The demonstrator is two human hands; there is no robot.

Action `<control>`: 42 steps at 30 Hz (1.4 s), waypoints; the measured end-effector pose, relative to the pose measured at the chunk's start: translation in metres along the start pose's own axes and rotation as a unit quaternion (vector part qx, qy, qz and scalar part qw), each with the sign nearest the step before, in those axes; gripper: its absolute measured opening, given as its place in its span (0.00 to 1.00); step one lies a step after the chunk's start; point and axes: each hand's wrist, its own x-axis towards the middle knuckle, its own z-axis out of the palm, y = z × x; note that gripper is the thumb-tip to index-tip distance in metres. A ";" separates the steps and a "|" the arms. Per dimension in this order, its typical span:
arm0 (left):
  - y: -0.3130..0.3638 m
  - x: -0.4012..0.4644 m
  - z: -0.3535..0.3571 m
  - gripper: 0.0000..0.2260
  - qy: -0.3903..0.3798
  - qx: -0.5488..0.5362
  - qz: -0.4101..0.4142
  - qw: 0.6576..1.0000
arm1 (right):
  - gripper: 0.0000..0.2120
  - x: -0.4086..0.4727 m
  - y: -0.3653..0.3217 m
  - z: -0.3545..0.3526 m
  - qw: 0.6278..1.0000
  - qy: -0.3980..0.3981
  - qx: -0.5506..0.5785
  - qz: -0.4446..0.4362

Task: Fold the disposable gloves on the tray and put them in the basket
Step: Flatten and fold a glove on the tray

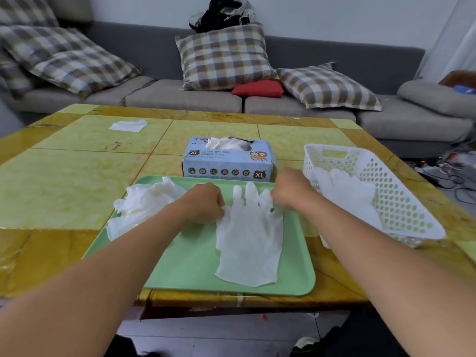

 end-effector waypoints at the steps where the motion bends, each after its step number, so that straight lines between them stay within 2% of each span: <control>1: -0.001 0.003 0.000 0.10 -0.006 0.002 -0.010 1.000 | 0.11 -0.001 0.001 0.002 0.999 -0.041 -0.020 0.022; 3: 0.000 0.007 0.001 0.14 -0.017 -0.004 -0.030 0.999 | 0.13 -0.001 -0.001 0.004 0.995 -0.074 -0.053 0.048; 5: 0.004 0.011 0.004 0.20 -0.015 -0.047 -0.042 0.998 | 0.14 0.002 0.000 0.003 0.994 -0.081 -0.033 0.065; 8: 0.013 0.015 0.011 0.26 0.026 -0.068 -0.043 0.996 | 0.18 0.001 -0.002 0.003 0.994 -0.087 -0.021 0.069; 11: 0.016 0.022 0.017 0.17 0.044 -0.068 -0.030 0.996 | 0.14 0.004 -0.002 0.010 0.995 -0.065 -0.011 0.078; 14: 0.013 0.026 0.016 0.07 0.051 -0.116 -0.036 0.991 | 0.12 0.007 0.002 0.013 0.993 -0.066 0.035 0.094; 16: 0.010 0.028 0.013 0.07 0.051 -0.150 -0.047 0.986 | 0.11 0.008 0.005 0.013 0.992 -0.059 0.054 0.096; 19: 0.005 0.030 0.012 0.06 0.053 -0.167 -0.050 0.983 | 0.12 0.010 0.008 0.012 0.995 -0.035 0.025 0.085; 22: 0.005 0.031 0.014 0.05 0.064 -0.166 -0.049 0.983 | 0.15 0.011 0.008 0.012 0.996 -0.047 0.028 0.066; 24: 0.006 0.031 0.016 0.05 0.074 -0.156 -0.046 0.984 | 0.16 0.012 0.006 0.014 0.996 -0.053 0.036 0.057; 27: 0.009 0.030 0.019 0.15 0.096 -0.134 -0.022 0.986 | 0.12 0.012 0.006 0.016 0.998 -0.029 0.036 0.049; 30: 0.011 0.028 0.021 0.20 0.119 -0.058 0.023 0.991 | 0.11 0.008 0.008 0.015 0.999 -0.004 0.022 0.044; 35: 0.012 0.026 0.020 0.18 0.135 0.050 0.065 0.987 | 0.12 0.003 0.012 0.015 0.999 0.047 -0.020 0.000; 39: 0.008 0.021 0.020 0.19 0.100 0.152 0.071 0.981 | 0.10 0.009 0.013 0.018 0.997 0.071 -0.004 -0.008; 42: 0.002 0.017 0.016 0.22 0.098 0.137 0.092 0.981 | 0.06 0.017 0.008 0.023 0.997 0.053 0.047 -0.021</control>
